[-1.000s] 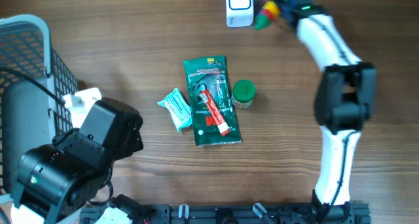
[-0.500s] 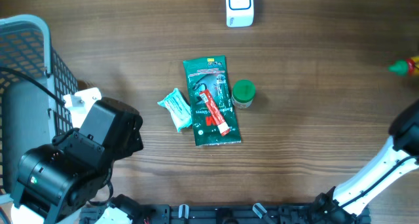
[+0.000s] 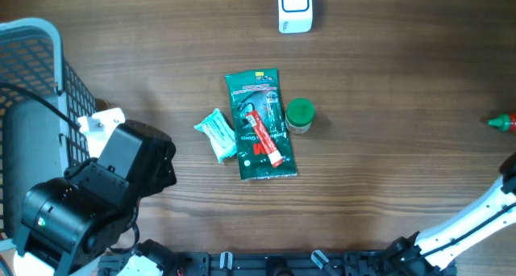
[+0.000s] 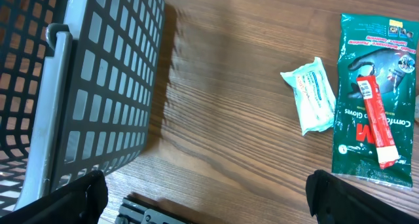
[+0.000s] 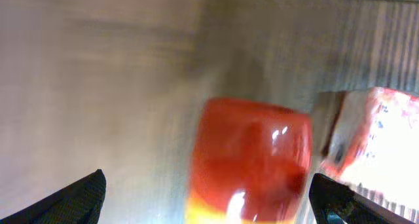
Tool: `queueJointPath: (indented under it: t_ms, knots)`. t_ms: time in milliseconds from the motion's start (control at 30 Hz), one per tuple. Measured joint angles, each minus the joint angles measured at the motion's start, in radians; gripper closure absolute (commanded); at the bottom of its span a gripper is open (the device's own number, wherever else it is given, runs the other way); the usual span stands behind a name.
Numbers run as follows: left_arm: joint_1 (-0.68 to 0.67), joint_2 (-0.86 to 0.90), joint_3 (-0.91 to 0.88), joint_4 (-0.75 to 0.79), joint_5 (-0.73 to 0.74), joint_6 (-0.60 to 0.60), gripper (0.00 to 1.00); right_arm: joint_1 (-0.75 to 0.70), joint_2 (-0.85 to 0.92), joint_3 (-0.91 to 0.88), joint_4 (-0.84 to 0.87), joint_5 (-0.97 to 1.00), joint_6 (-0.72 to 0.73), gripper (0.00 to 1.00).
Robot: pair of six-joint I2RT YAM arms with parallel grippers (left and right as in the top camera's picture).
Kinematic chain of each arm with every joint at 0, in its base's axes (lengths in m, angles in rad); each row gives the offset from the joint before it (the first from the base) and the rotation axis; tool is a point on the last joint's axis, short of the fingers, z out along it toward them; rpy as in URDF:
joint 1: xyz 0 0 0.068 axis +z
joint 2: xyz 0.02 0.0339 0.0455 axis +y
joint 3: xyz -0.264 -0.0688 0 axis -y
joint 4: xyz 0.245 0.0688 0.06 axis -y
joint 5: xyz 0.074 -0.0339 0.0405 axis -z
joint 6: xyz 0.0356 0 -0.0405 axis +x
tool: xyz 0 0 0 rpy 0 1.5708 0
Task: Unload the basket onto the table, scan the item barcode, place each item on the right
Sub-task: 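Carry the sauce bottle right and set it down off the table edge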
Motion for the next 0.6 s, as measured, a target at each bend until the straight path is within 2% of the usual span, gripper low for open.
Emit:
queueJointPath:
  t_ms: [100,233,400,433,467,600]
  knots:
    - [0.0,0.0,0.0,0.0,0.0,0.0,0.0,0.022,-0.145,0.009,-0.027,-0.159,0.016,0.0]
    - [0.0,0.0,0.0,0.0,0.0,0.0,0.0,0.105,-0.32,0.037,-0.155,-0.346,0.075,0.0]
    - [0.0,0.0,0.0,0.0,0.0,0.0,0.0,0.338,-0.373,0.047,-0.462,-0.476,0.127,0.0]
    - [0.0,0.0,0.0,0.0,0.0,0.0,0.0,0.349,-0.373,0.045,-0.474,-0.479,0.127,0.0]
    - [0.0,0.0,0.0,0.0,0.0,0.0,0.0,0.457,-0.373,0.026,-0.515,-0.495,0.134,0.0]
    - [0.0,0.0,0.0,0.0,0.0,0.0,0.0,0.7,-0.373,-0.051,-0.515,-0.487,0.134,0.0]
